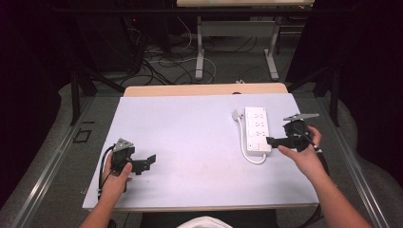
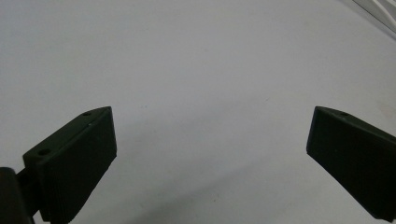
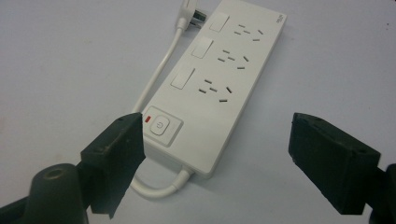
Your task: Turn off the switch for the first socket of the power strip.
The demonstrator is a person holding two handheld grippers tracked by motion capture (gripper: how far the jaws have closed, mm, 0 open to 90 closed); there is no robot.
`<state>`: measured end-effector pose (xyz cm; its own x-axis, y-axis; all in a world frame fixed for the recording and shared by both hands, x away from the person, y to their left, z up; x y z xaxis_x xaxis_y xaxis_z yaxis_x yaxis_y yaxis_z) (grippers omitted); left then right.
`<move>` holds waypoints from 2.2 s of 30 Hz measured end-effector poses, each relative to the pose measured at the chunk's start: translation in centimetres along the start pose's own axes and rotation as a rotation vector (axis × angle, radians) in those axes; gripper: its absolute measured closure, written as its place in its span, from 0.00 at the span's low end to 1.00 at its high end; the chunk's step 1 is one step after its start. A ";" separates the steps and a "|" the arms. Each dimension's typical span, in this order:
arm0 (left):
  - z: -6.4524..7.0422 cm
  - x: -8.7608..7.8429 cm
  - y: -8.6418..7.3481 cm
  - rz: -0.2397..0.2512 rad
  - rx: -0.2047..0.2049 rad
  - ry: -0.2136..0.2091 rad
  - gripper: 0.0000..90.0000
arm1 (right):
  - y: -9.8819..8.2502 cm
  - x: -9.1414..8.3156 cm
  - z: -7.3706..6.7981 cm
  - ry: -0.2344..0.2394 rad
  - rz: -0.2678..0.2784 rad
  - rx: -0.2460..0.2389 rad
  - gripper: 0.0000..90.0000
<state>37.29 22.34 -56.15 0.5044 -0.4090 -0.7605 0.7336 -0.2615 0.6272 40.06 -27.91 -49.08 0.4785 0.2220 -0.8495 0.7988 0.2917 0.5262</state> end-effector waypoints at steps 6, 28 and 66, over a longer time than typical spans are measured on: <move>0.0 0.0 0.0 -0.001 0.002 0.001 0.02 | 0.9 0.0 -0.1 -0.004 -0.011 -0.006 0.20; 0.0 0.0 0.0 -0.003 0.002 -0.001 0.02 | 3.3 1.7 0.0 -0.023 -0.063 -0.022 0.22; -0.1 0.0 0.0 -0.011 0.003 -0.003 0.02 | 5.8 5.6 -0.8 -0.047 -0.111 -0.037 0.34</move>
<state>37.30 22.39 -56.20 0.4948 -0.4087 -0.7669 0.7377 -0.2689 0.6192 47.09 -24.20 -50.78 0.4051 0.1424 -0.9031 0.8342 0.3465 0.4289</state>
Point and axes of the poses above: each handheld gripper's, and its own axes: x roughly forward along the jaws, y roughly out of its top, z roughly to its right, the point moved 4 cm from there along x, roughly forward along the jaws, and after that the axes turned 13 degrees about -z, right-handed, at the moved point
